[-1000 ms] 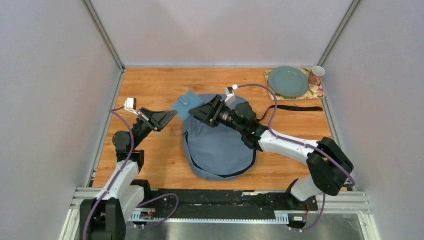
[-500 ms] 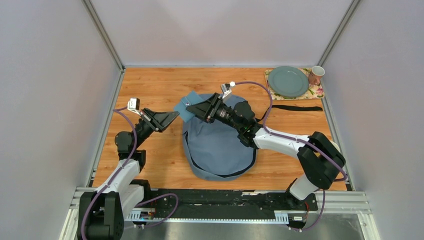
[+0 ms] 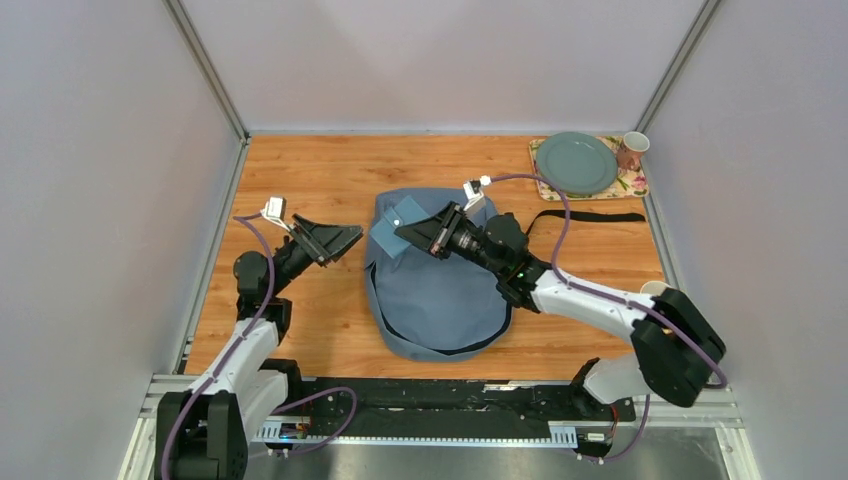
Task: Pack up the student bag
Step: Pick up the personal item from the center of the board, then place the personal item in the student bag.
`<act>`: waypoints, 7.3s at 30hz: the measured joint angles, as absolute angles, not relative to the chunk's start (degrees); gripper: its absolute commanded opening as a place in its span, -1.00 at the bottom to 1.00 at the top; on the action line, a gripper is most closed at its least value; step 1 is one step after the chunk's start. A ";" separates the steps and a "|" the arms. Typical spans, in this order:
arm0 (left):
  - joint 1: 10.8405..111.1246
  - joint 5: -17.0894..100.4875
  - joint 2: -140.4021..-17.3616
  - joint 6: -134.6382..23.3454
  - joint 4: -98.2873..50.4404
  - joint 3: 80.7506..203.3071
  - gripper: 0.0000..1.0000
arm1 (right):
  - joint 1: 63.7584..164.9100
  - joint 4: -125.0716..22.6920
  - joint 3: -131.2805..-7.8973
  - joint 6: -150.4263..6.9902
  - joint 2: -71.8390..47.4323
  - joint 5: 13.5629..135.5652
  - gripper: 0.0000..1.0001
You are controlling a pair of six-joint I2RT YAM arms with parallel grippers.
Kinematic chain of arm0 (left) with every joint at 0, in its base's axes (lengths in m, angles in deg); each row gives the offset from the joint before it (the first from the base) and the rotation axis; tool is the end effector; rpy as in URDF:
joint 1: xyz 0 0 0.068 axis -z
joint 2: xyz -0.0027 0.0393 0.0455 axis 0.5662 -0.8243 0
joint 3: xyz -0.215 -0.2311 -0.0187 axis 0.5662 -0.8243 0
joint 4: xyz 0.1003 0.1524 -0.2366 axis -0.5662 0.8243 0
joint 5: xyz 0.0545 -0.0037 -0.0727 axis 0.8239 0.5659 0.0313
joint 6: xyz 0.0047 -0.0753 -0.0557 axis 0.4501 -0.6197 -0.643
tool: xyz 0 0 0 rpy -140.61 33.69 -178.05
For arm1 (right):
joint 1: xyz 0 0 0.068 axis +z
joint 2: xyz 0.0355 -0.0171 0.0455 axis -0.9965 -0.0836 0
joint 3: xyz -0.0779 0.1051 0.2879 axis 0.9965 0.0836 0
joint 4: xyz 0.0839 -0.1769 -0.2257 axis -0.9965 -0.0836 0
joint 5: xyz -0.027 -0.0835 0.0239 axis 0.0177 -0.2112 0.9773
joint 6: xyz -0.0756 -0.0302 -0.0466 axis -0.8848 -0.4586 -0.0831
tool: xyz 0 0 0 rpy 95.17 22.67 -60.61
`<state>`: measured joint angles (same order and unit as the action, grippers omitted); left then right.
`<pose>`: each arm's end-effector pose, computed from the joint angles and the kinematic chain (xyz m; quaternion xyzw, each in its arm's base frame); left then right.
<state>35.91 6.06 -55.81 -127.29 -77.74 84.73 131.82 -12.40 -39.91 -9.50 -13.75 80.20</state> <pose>0.2203 -0.0640 0.2752 -0.1257 0.6084 -0.6682 0.4092 0.2612 0.3046 0.3020 0.0535 0.6959 0.6452 0.3107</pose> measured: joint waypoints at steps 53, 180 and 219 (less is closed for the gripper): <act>77.05 38.15 -108.01 -41.11 10.34 156.95 0.49 | 131.88 -85.73 -27.63 -22.85 48.23 48.57 -1.00; 82.32 49.93 -80.60 -52.71 2.80 133.17 -1.00 | 129.22 -19.68 -18.60 -1.83 -5.38 85.21 -1.00; 82.30 48.03 -76.45 -55.95 4.51 131.90 -1.00 | 125.63 -6.32 -16.33 7.27 -5.14 76.57 -1.00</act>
<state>82.30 48.03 -76.45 -55.95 4.51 131.90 125.63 -6.32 -16.33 7.27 -5.14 76.57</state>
